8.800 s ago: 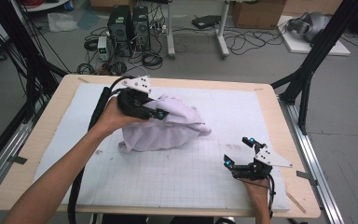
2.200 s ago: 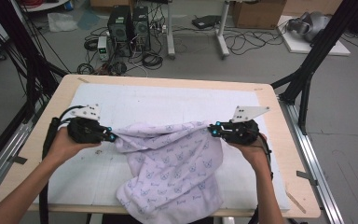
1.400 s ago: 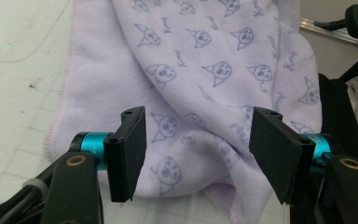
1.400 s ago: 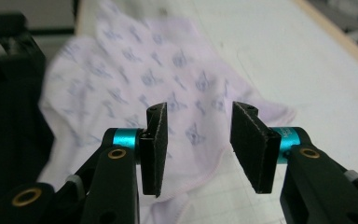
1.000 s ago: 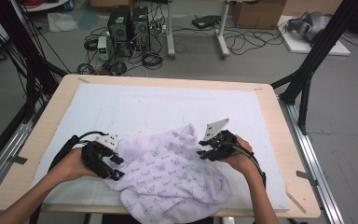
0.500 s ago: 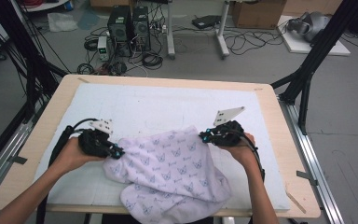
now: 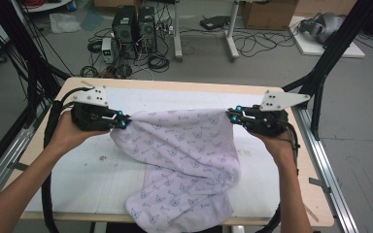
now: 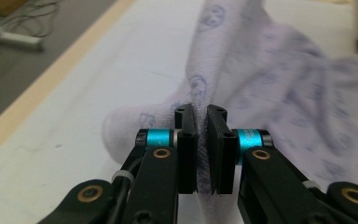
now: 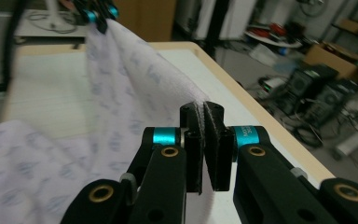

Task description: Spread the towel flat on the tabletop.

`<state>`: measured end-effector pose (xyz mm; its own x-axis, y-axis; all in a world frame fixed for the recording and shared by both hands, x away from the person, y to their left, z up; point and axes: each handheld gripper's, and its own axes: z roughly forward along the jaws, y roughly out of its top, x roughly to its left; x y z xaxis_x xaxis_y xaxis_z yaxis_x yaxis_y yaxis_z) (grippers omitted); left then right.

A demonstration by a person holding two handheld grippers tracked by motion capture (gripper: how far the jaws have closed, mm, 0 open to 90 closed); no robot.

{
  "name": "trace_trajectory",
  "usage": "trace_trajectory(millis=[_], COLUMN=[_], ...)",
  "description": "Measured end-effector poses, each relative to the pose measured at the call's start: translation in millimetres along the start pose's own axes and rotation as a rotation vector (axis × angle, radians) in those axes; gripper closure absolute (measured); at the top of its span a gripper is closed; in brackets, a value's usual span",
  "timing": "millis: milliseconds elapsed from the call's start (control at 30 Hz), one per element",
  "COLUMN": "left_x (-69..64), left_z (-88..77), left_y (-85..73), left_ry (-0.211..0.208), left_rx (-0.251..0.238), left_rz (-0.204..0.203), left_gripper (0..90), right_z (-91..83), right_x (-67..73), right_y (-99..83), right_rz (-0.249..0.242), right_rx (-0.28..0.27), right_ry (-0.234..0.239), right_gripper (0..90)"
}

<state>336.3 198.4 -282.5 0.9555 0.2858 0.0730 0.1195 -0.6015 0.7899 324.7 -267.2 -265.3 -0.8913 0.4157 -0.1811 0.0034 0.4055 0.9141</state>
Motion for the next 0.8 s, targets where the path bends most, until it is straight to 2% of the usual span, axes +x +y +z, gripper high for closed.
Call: trace_trajectory(millis=[33, 100, 133, 167, 200, 233, 267, 300, 400, 467, 567, 700, 800], left_x=[-10.2, -28.6, -39.4, -45.6, -49.6, -51.4, -49.9, -46.7, -35.5, -30.5, -26.2, -20.4, -14.8], left_z=[1.6, 7.1, 12.6, 17.0, 20.6, 22.9, 24.4, 24.1, 20.3, 22.3, 31.7, 51.6, 64.2], left_y=[-2.7, -10.6, -17.7, -23.9, -29.3, -34.0, -37.6, -39.3, -47.5, -53.6, -65.0, -80.3, -86.5], left_ry=[-0.044, -0.127, -0.190, -0.247, -0.262, -0.239, -0.212, -0.198, -0.161, -0.124, -0.114, -0.103, -0.119], left_rx=[0.012, 0.052, 0.085, 0.108, 0.118, 0.112, 0.109, 0.113, 0.082, 0.111, 0.152, 0.258, 0.291], left_rz=[0.025, 0.067, 0.101, 0.112, 0.130, 0.138, 0.122, 0.110, 0.050, 0.018, -0.028, -0.025, -0.038], left_gripper=[82.9, 82.2, 82.2, 80.2, 71.8, 62.0, 47.2, 39.1, 39.5, 40.1, 40.7, 41.1, 43.0], right_z=[-6.4, -16.5, -19.4, -21.9, -22.1, -22.1, -21.2, -20.1, -15.3, -7.0, 13.1, 41.8, 56.8], right_x=[6.4, 19.6, 25.0, 31.9, 35.7, 39.1, 40.6, 38.6, 35.1, 33.6, 34.0, 39.8, 42.0], right_y=[-0.2, -6.1, -9.8, -17.3, -23.7, -29.3, -34.5, -38.6, -44.8, -47.9, -55.8, -70.7, -80.9], right_rz=[-0.016, -0.055, -0.068, -0.099, -0.105, -0.111, -0.098, -0.072, -0.035, -0.013, -0.003, -0.015, -0.018], right_rx=[0.000, 0.006, 0.021, 0.059, 0.097, 0.136, 0.151, 0.167, 0.167, 0.205, 0.303, 0.465, 0.589], right_ry=[0.033, 0.161, 0.216, 0.317, 0.372, 0.359, 0.320, 0.323, 0.284, 0.250, 0.235, 0.262, 0.257], right_gripper=[87.0, 87.0, 87.0, 86.4, 83.9, 76.0, 70.2, 68.0, 64.7, 63.9, 61.4, 60.2, 60.2])
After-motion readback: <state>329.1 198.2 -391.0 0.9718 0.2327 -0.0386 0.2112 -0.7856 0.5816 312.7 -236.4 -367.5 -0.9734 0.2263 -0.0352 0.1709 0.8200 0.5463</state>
